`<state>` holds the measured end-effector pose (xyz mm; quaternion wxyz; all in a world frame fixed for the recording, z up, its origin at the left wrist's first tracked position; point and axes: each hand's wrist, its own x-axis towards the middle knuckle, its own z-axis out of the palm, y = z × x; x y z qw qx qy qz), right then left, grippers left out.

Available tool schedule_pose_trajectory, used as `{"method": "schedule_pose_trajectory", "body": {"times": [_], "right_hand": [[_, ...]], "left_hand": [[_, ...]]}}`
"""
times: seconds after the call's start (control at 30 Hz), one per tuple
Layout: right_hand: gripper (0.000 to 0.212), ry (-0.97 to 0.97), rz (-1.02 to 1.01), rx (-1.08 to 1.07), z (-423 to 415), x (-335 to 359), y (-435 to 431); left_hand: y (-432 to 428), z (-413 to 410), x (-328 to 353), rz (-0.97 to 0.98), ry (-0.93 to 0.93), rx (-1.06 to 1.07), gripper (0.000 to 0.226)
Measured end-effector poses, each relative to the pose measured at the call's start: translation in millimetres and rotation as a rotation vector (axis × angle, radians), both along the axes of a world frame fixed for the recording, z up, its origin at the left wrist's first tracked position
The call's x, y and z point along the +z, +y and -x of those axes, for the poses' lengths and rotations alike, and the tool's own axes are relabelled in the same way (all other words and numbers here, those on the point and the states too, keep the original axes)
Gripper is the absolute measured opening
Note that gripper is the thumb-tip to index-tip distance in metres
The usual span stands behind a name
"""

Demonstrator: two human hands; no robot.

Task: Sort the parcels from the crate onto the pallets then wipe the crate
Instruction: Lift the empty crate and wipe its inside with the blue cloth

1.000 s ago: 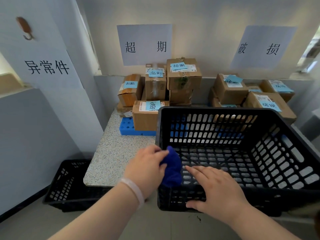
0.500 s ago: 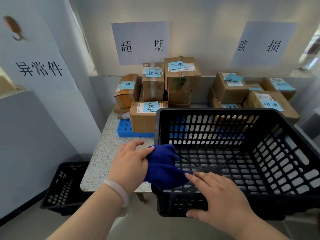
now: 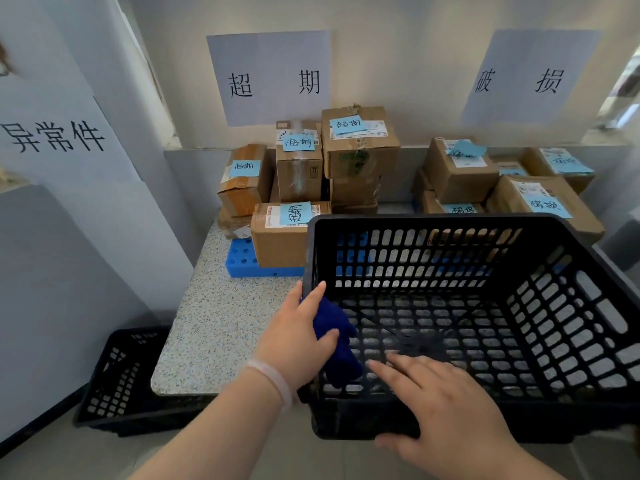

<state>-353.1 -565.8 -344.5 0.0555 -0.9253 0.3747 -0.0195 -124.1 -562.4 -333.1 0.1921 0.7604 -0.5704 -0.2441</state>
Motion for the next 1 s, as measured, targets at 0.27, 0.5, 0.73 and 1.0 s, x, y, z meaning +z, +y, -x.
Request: {"method": "schedule_pose_trajectory", "body": {"times": [0.27, 0.5, 0.73, 1.0], "right_hand": [[0.074, -0.003, -0.071, -0.073, -12, 0, -15], [0.072, -0.030, -0.151, -0.040, -10, 2, -10], [0.091, 0.003, -0.209, -0.039, -14, 8, -16], [0.094, 0.033, -0.165, -0.090, -11, 13, -21]], "left_hand": [[-81, -27, -2, -0.025, -0.025, -0.029, 0.080], [-128, -35, -3, -0.052, -0.081, -0.029, 0.079], [-180, -47, 5, -0.076, -0.080, -0.015, 0.081], [-201, -52, 3, -0.028, -0.032, -0.047, 0.071]]}}
